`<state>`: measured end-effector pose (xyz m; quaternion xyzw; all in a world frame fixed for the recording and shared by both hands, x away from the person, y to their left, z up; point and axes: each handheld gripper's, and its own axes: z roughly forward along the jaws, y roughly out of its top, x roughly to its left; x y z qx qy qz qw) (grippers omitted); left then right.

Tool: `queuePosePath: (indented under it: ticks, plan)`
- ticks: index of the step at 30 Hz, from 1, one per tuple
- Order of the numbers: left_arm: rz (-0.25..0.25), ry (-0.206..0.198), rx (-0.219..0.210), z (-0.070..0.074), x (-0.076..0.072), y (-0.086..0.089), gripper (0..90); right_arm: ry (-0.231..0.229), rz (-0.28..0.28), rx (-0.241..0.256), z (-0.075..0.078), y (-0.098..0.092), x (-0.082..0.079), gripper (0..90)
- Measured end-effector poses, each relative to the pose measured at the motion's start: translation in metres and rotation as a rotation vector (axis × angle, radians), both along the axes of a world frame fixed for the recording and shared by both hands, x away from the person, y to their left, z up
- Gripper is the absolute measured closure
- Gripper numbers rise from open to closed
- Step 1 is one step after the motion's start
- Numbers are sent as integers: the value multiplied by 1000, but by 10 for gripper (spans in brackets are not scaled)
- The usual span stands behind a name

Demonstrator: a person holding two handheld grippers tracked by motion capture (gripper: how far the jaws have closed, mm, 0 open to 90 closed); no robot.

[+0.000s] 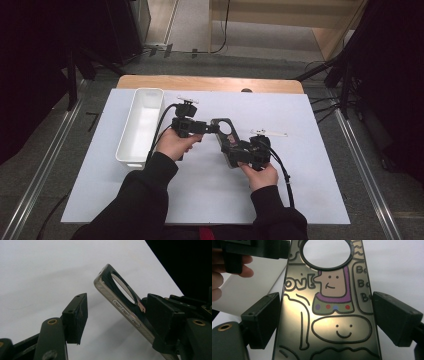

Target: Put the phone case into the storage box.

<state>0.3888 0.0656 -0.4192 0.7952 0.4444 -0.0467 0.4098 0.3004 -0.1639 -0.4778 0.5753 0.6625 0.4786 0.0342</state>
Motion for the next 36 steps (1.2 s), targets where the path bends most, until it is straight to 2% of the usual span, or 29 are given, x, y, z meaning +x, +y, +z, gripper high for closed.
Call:
queuePosePath:
  ticks: [5,9,14,18,22,27,36]
  plan:
    - [10,-50,29,2,-1,-2,340,-7,-4,13,0,2,1,106]
    - [15,-53,24,3,0,-3,317,-15,-8,19,0,3,2,106]
    - [23,-30,-4,5,3,-5,322,-23,-9,31,-1,6,1,106]
    - [39,-12,-7,5,6,-7,323,-25,-16,42,-2,7,1,106]
    - [62,29,-6,4,9,-9,350,-31,-23,53,-3,8,0,106]
    - [93,76,-30,4,13,-8,353,-27,-31,67,-5,11,-1,106]
    - [123,110,-43,3,17,-9,398,-41,-49,83,-6,15,-1,106]
